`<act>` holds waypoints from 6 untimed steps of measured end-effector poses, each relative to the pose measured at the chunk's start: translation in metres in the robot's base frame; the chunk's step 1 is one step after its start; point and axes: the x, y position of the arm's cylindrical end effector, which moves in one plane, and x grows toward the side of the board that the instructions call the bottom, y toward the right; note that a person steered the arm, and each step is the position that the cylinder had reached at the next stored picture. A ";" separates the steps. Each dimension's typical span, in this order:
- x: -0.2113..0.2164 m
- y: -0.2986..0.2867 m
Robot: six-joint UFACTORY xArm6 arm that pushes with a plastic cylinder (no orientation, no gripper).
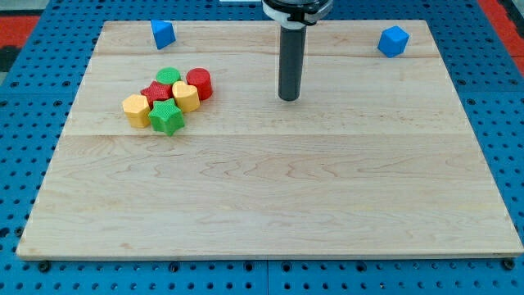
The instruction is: Separate the red circle from the group of blocks
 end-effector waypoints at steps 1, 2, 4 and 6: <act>0.000 0.001; -0.010 -0.011; 0.022 -0.162; -0.012 -0.086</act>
